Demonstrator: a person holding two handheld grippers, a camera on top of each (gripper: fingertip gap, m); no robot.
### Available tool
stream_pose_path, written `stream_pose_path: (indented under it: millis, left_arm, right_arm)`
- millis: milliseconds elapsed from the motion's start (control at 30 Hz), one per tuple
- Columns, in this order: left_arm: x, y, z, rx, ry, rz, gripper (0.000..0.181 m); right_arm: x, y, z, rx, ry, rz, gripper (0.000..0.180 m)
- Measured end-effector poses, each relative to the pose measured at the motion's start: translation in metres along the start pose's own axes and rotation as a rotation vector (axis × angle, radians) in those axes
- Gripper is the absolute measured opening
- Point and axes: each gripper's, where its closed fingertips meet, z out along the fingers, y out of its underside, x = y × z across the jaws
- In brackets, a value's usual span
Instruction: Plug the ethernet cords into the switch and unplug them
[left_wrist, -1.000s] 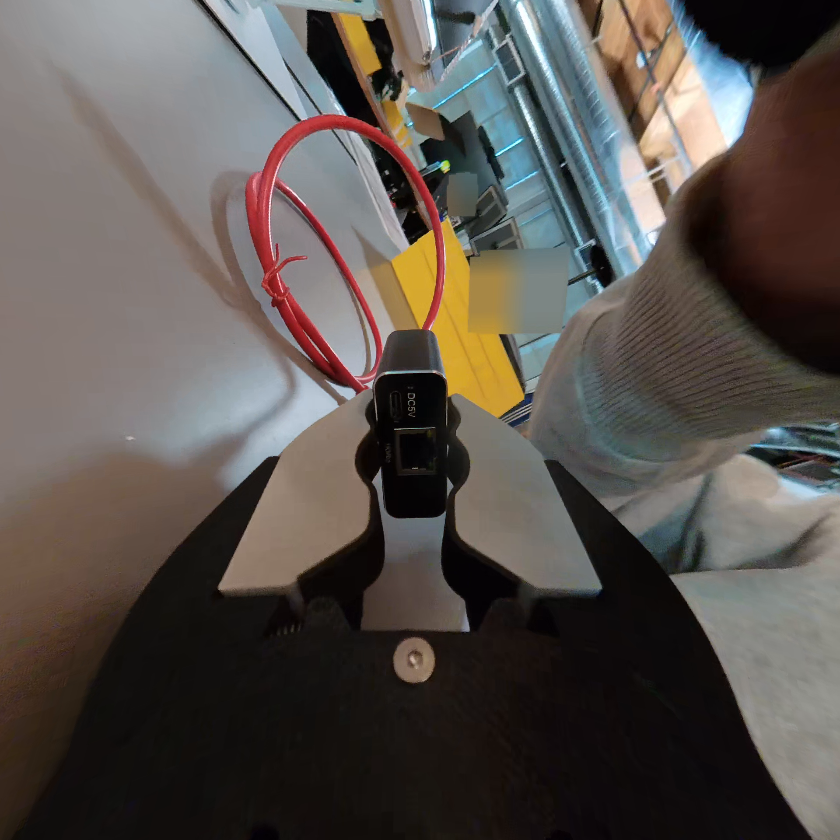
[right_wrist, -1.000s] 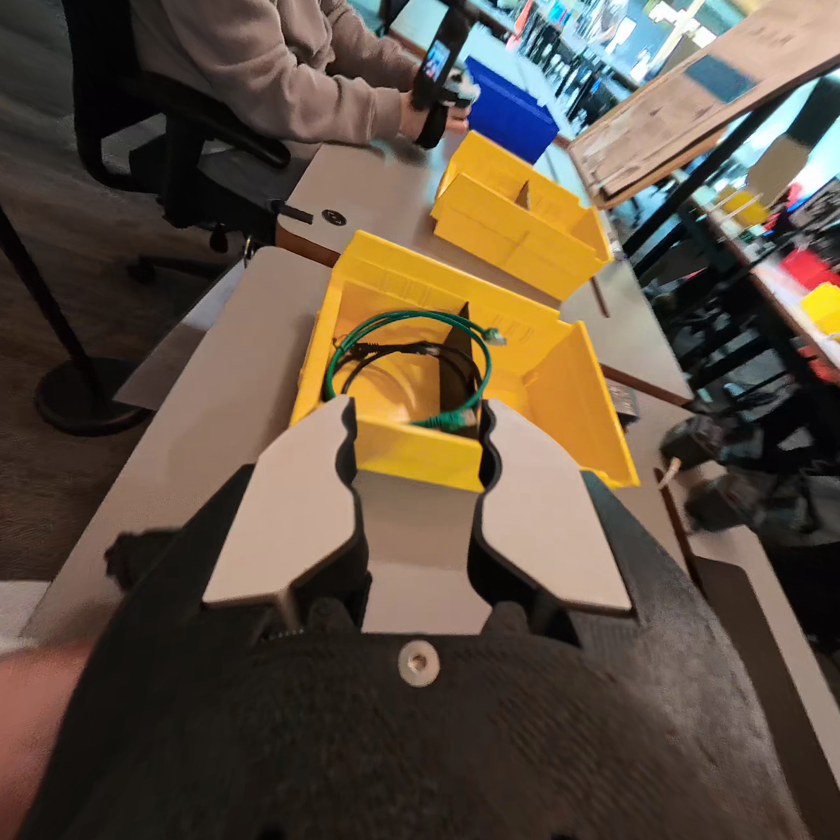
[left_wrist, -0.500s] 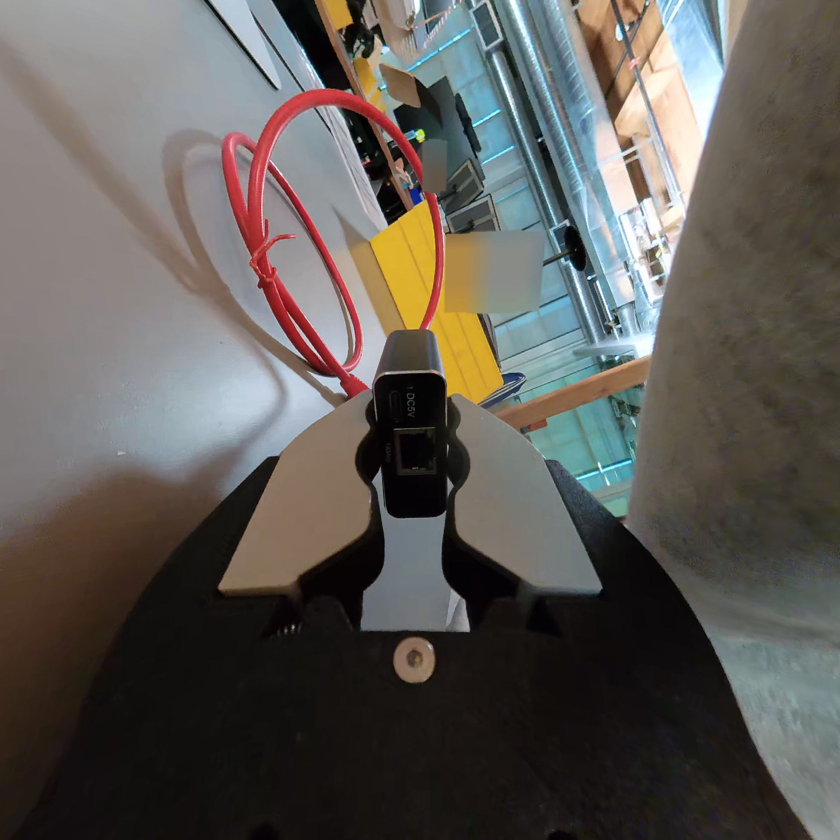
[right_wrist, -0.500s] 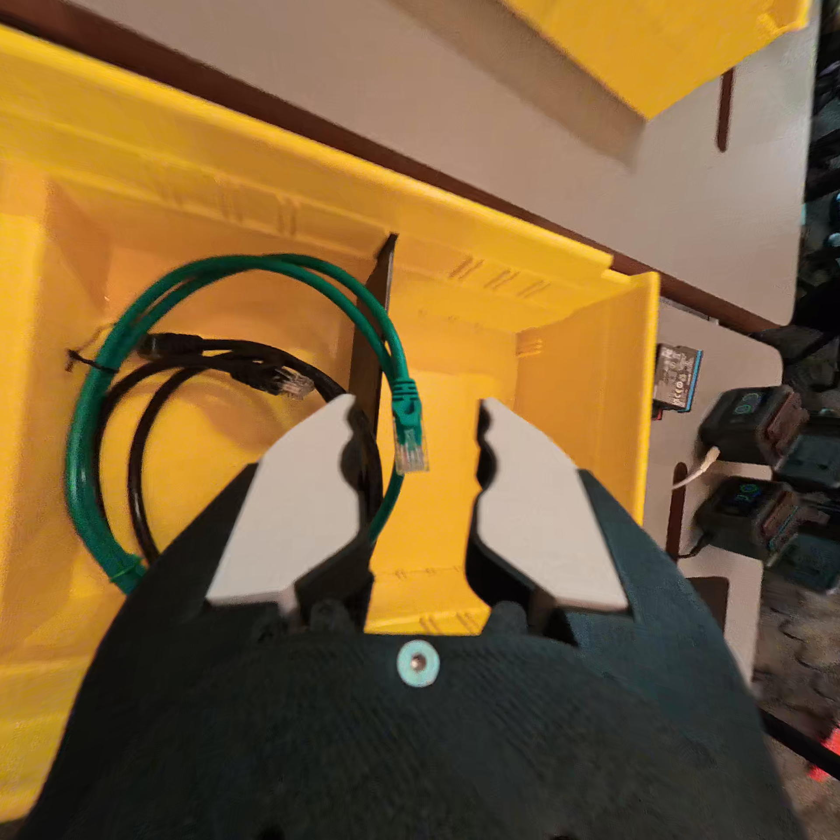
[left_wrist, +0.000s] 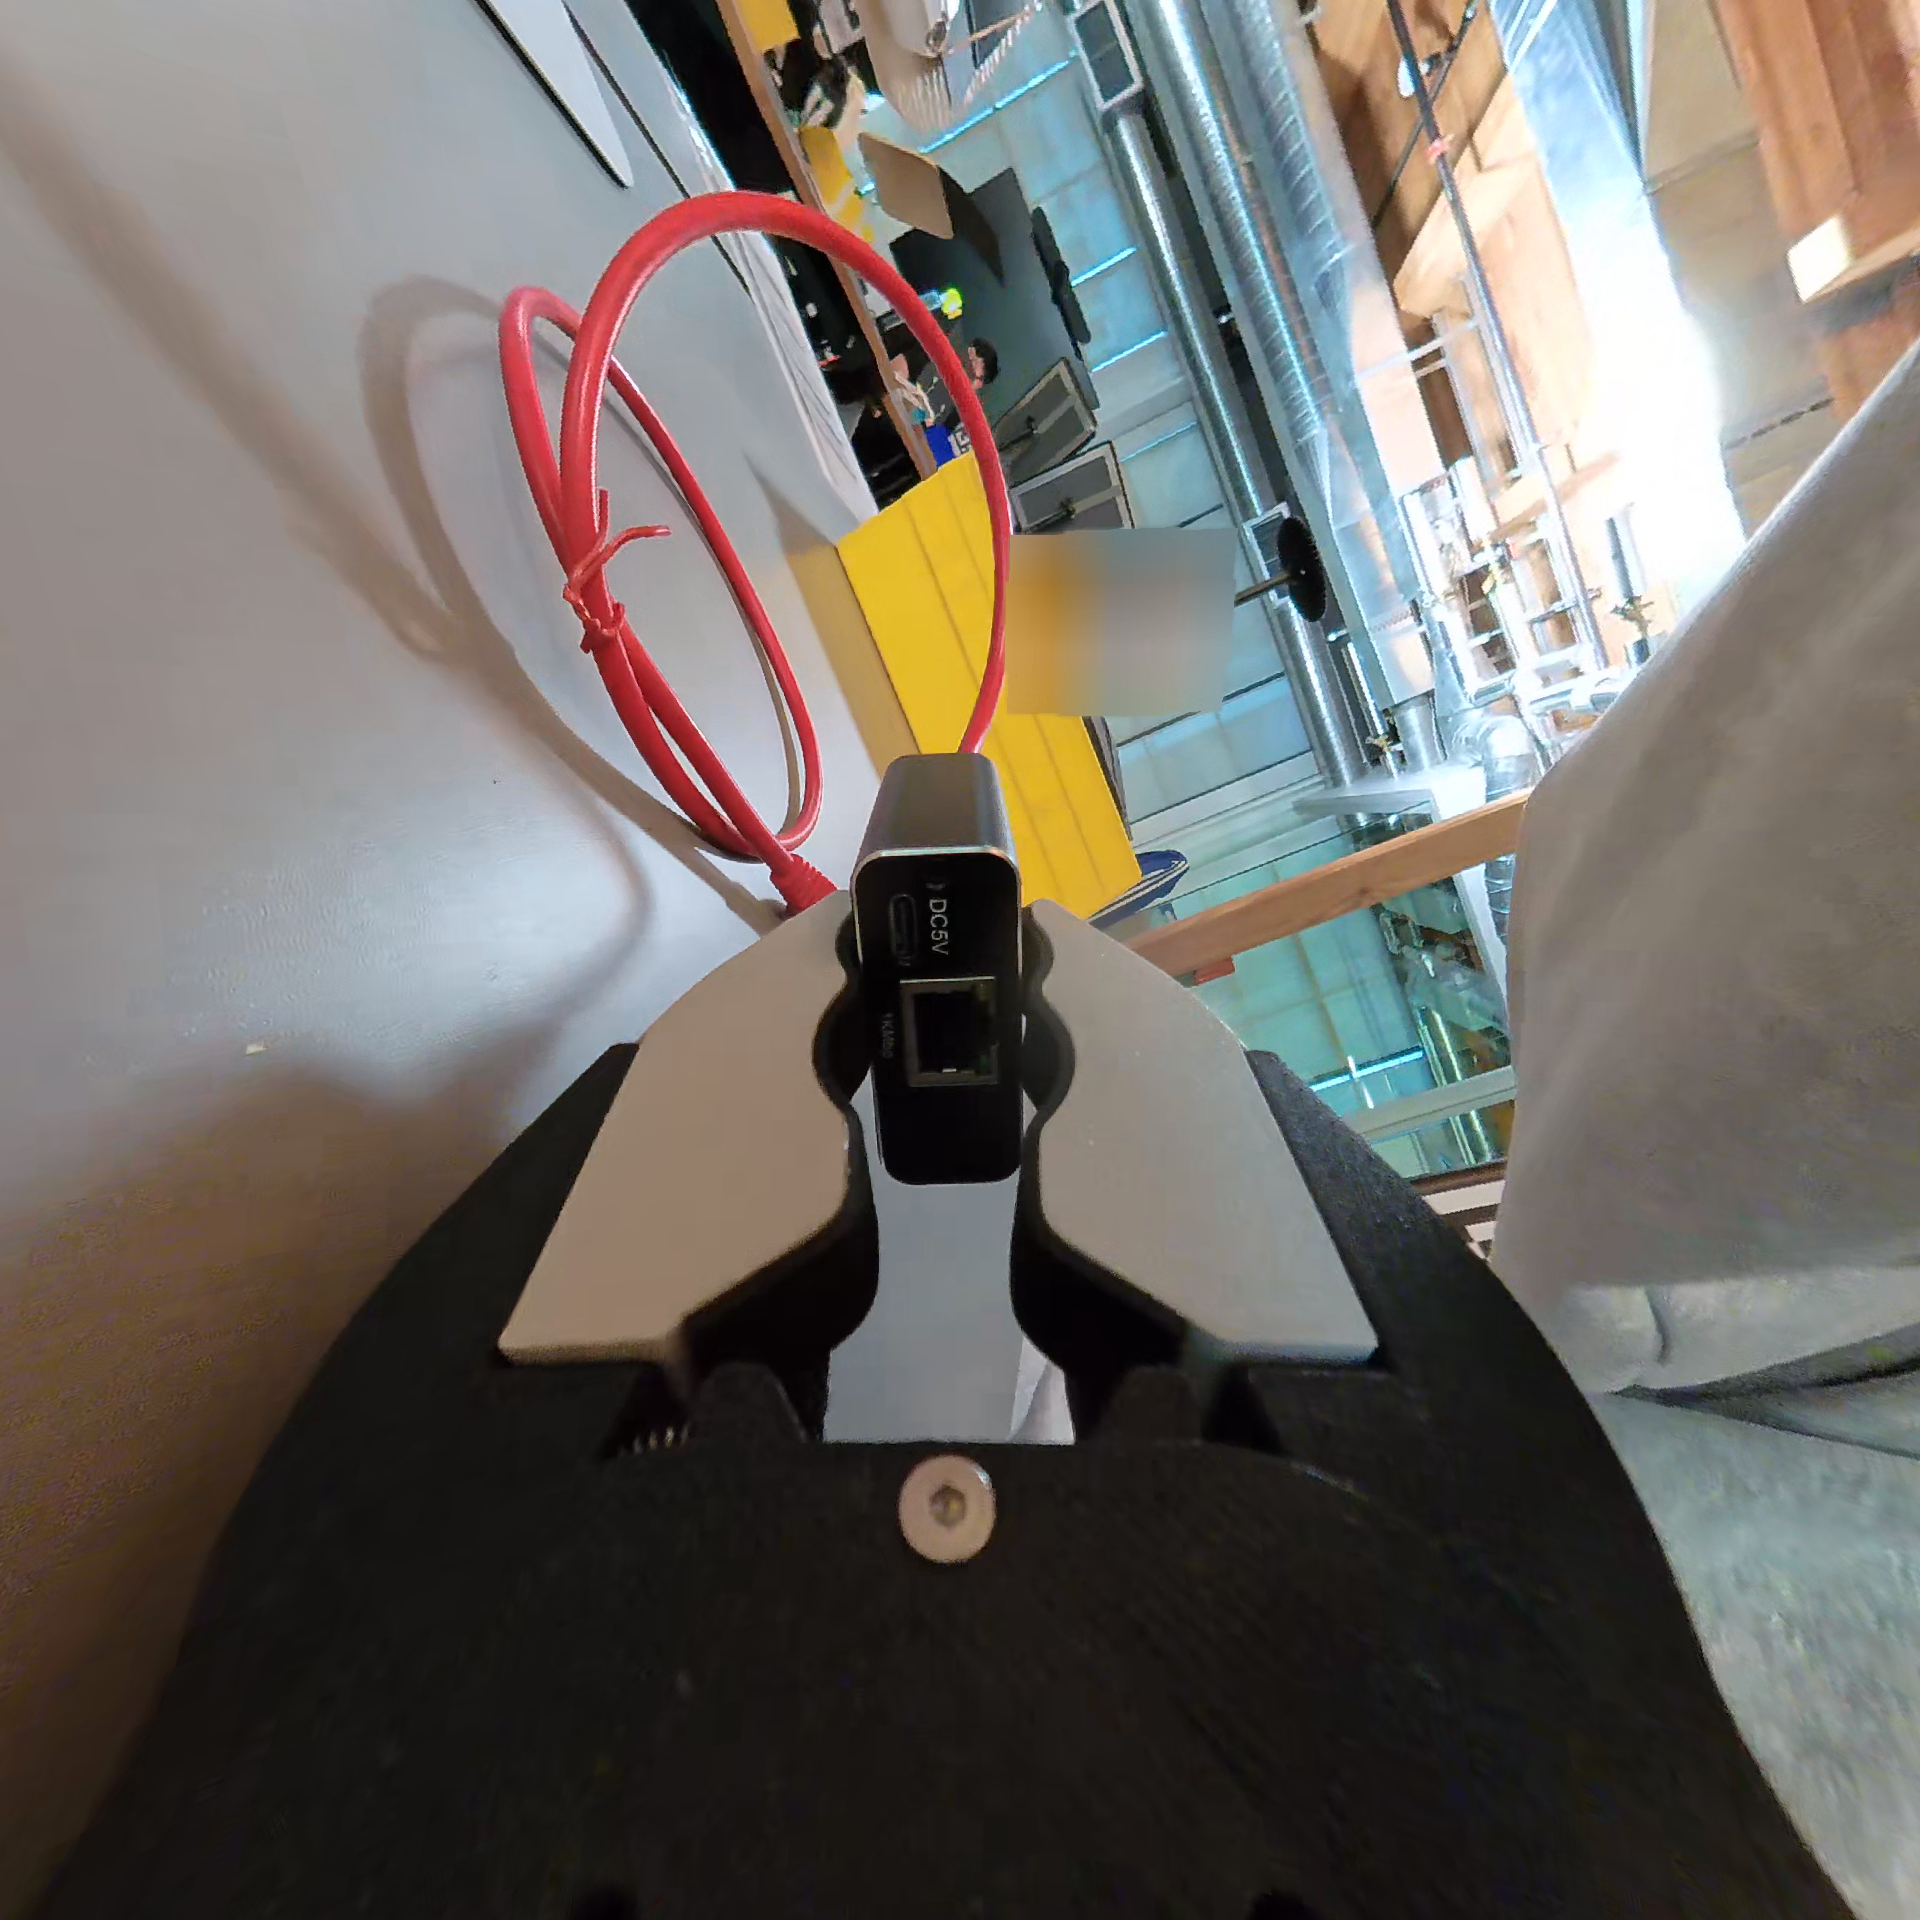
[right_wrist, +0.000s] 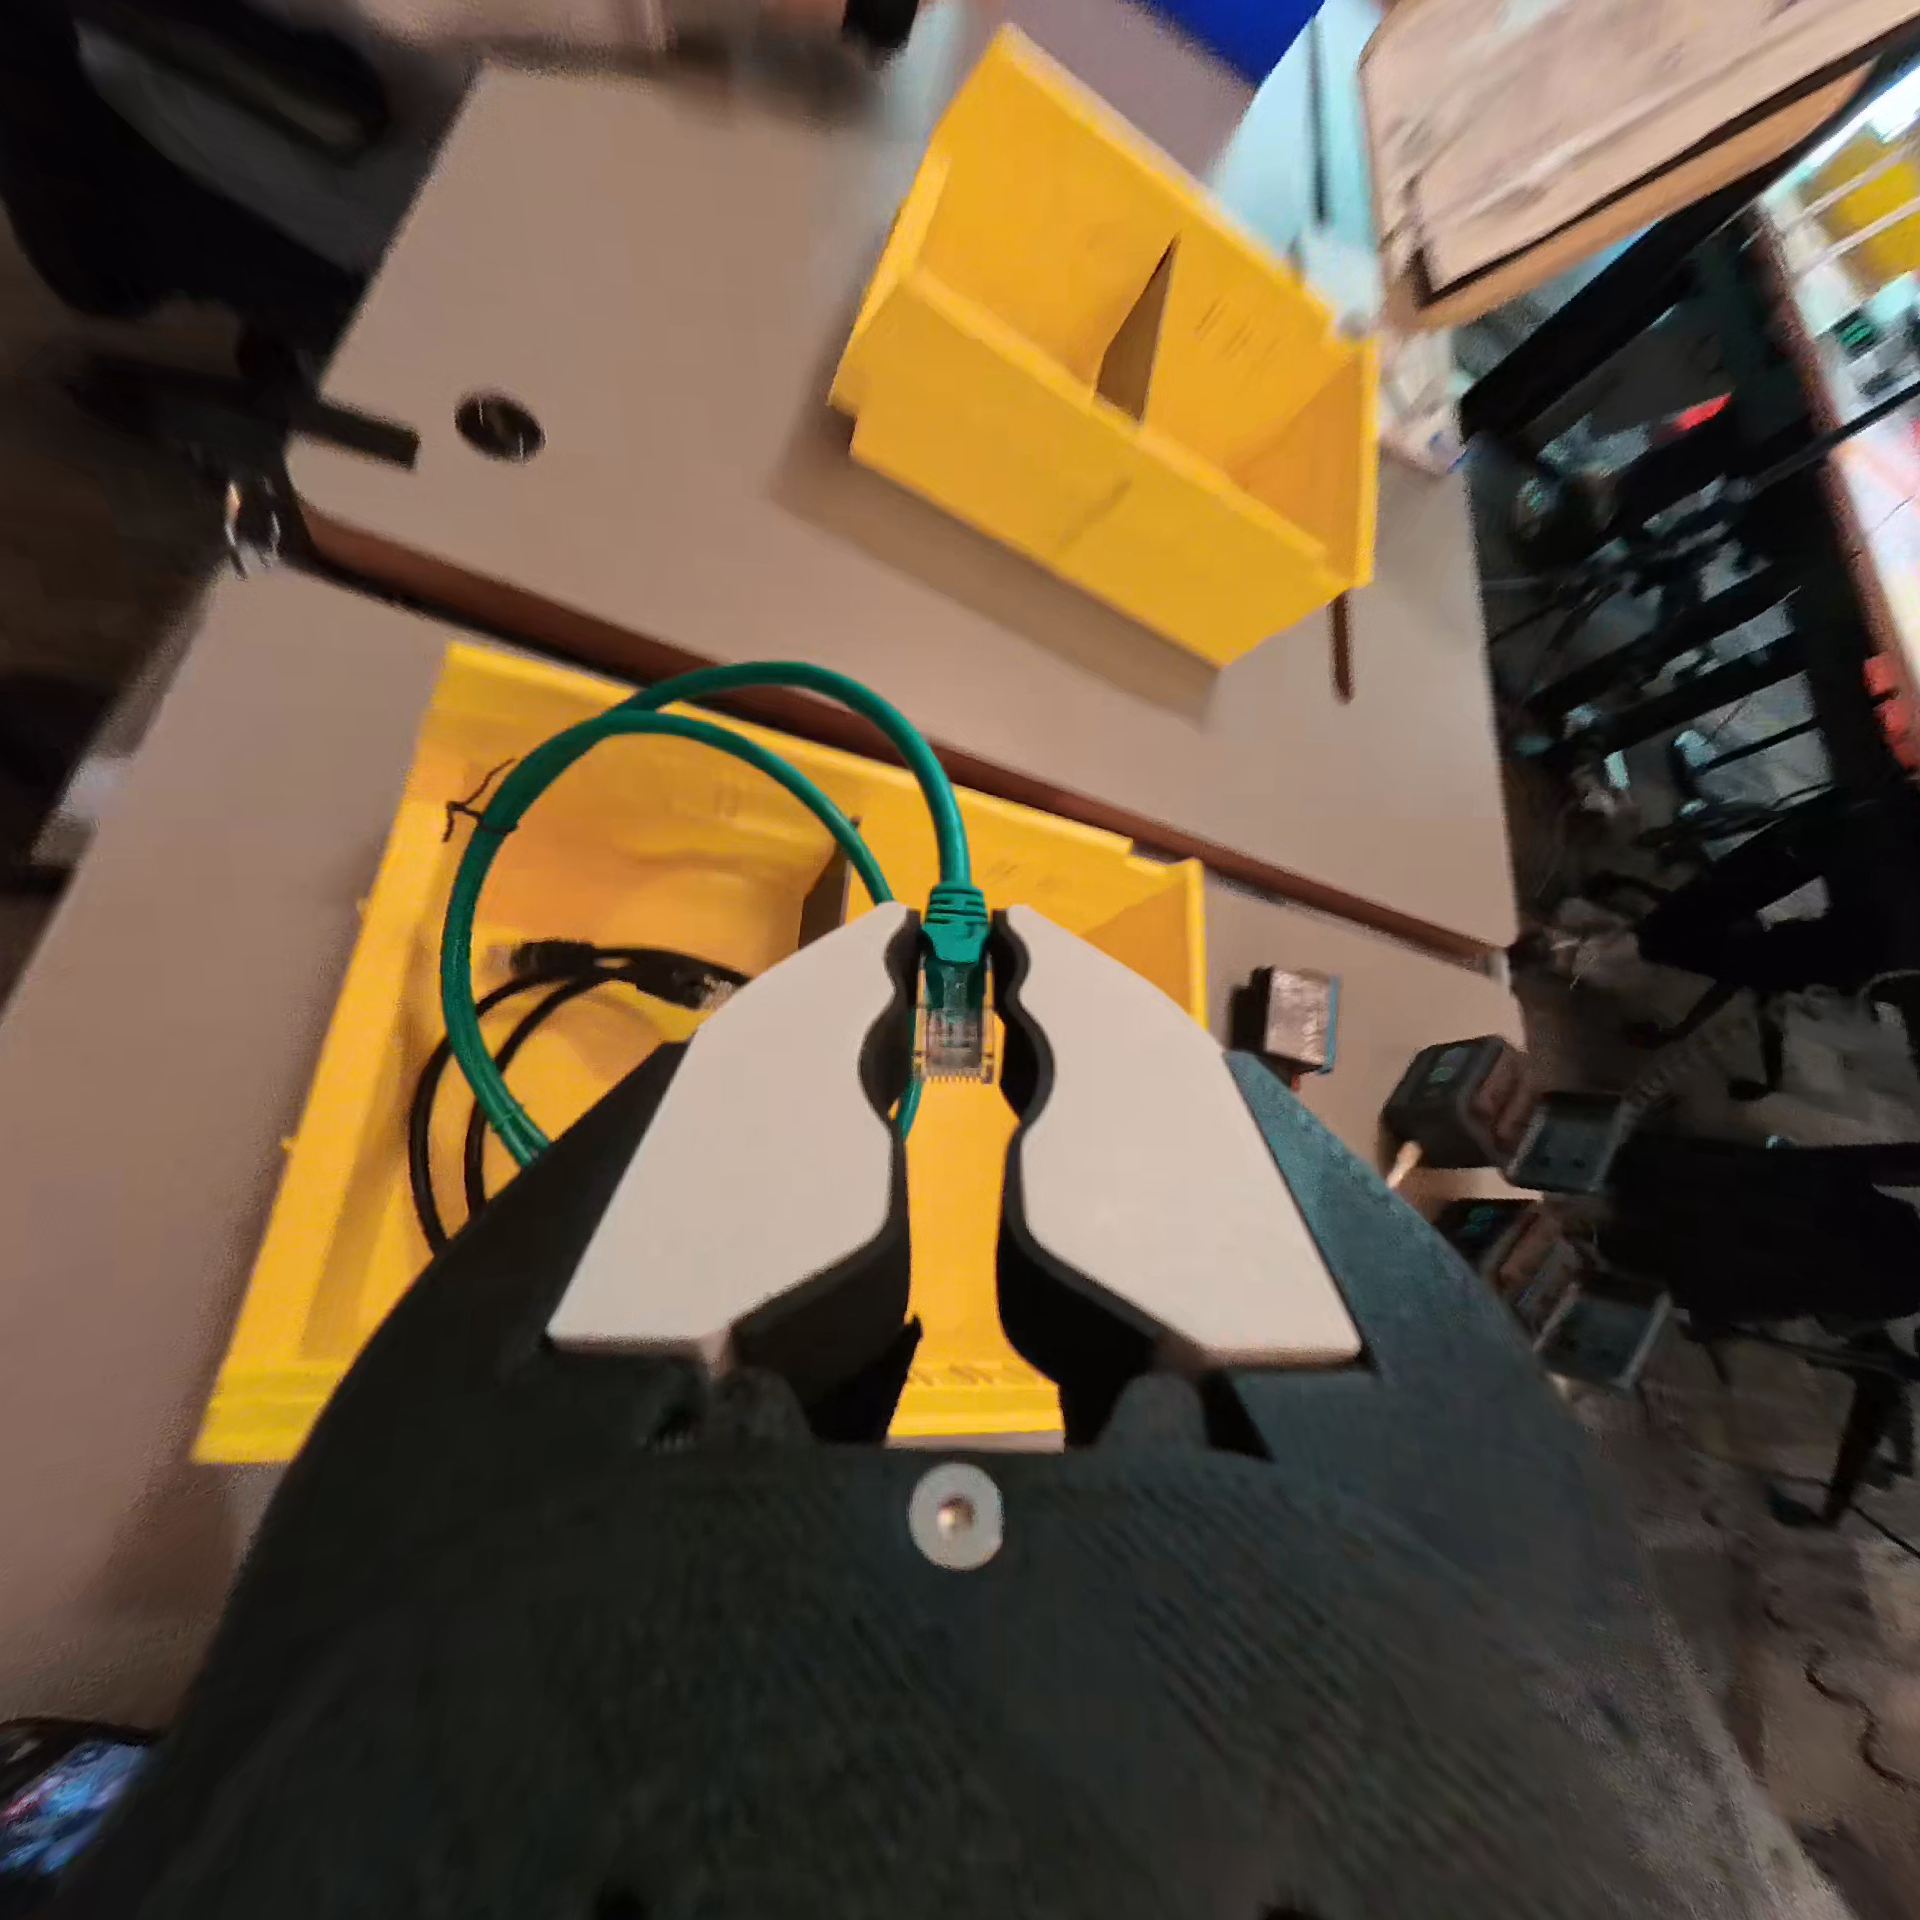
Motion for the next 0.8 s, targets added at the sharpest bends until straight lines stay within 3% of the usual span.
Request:
stream_pose_path:
  millis: [200, 333, 533, 700, 800]
  left_arm:
    - [0.0, -0.001, -0.001, 0.006, 0.005, -0.005, 0.025]
    - [0.0, -0.001, -0.001, 0.009, 0.007, -0.006, 0.025]
    - [0.0, -0.002, -0.002, 0.018, 0.012, -0.015, 0.025]
    - [0.001, -0.002, -0.002, 0.019, 0.02, -0.022, 0.025]
    - [0.0, -0.002, -0.002, 0.018, 0.011, -0.022, 0.025]
  right_arm:
    - [0.036, -0.05, -0.104, 0.318, 0.095, 0.096, 0.013]
    - [0.048, -0.052, -0.185, 0.484, 0.129, 0.152, 0.013]
    - [0.045, 0.011, -0.289, 0.527, 0.165, 0.263, 0.013]
    - [-0.004, 0.075, -0.361, 0.526, 0.095, 0.208, 0.013]
    - [-0.027, 0.128, -0.385, 0.445, 0.104, 0.199, 0.013]
